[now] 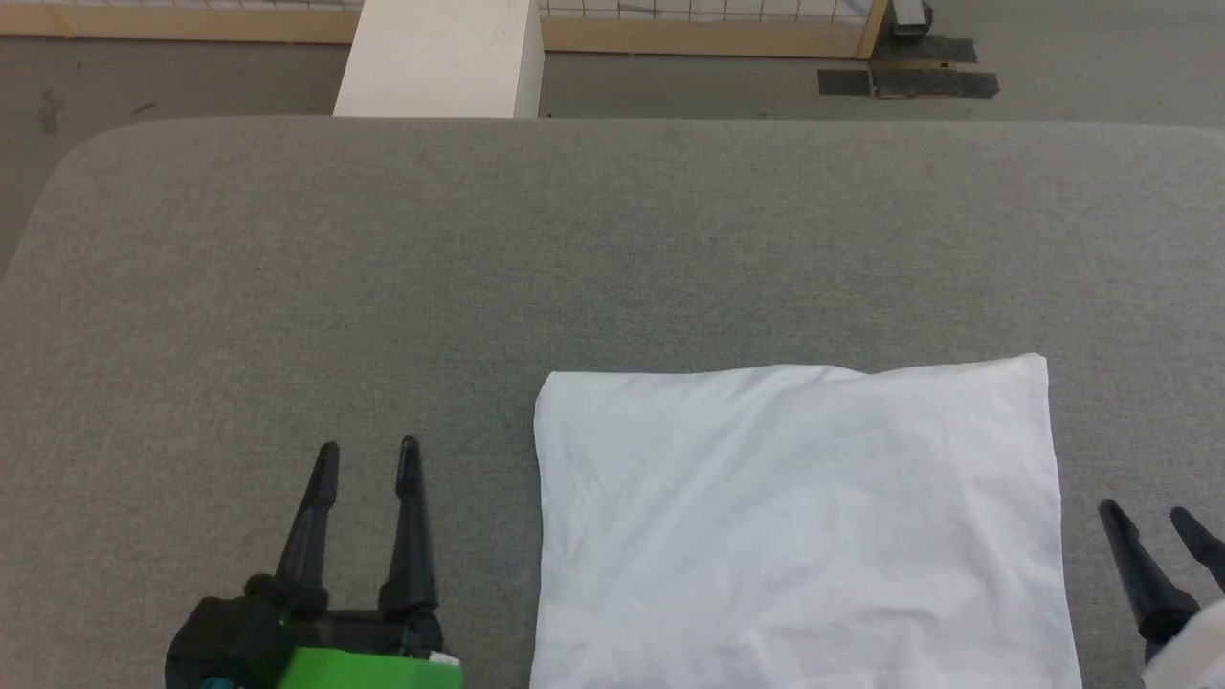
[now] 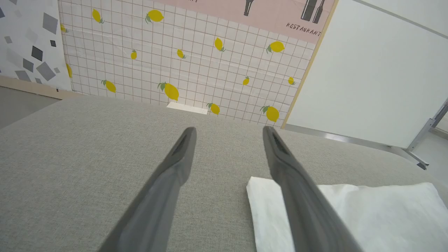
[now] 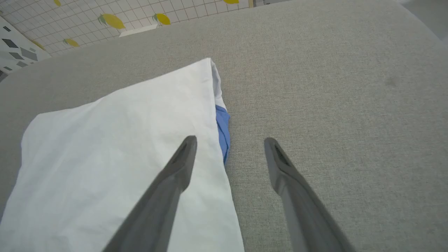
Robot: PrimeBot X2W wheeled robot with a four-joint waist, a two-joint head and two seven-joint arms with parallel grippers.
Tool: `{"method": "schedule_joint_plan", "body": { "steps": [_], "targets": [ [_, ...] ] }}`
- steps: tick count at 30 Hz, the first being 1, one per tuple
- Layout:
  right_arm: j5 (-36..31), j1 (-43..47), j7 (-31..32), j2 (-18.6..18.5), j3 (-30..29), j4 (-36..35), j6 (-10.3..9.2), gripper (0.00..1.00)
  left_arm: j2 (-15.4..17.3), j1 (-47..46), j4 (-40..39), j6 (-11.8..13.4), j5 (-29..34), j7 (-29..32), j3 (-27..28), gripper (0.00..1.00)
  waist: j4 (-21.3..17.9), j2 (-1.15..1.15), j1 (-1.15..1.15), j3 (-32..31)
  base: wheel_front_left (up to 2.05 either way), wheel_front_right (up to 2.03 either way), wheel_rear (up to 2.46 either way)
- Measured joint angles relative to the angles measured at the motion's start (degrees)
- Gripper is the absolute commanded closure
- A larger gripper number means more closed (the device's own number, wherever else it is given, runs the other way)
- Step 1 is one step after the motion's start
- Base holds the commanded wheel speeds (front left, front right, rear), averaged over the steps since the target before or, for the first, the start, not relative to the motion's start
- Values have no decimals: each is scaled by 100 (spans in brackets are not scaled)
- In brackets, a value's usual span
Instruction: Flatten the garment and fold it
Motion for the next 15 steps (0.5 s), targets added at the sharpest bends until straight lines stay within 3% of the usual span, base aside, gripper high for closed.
{"method": "schedule_joint_plan", "body": {
  "steps": [3,15],
  "targets": [
    [-255,-458,192,30,142,449,0,0,-208,-3,-63,-194,413,0,-43,0,87,0,0,156,0,0,0],
    [-433,-1151,320,-74,383,1845,-1,0,-374,-8,-16,-311,688,1,-80,0,397,0,0,430,0,0,0]
  ]
}}
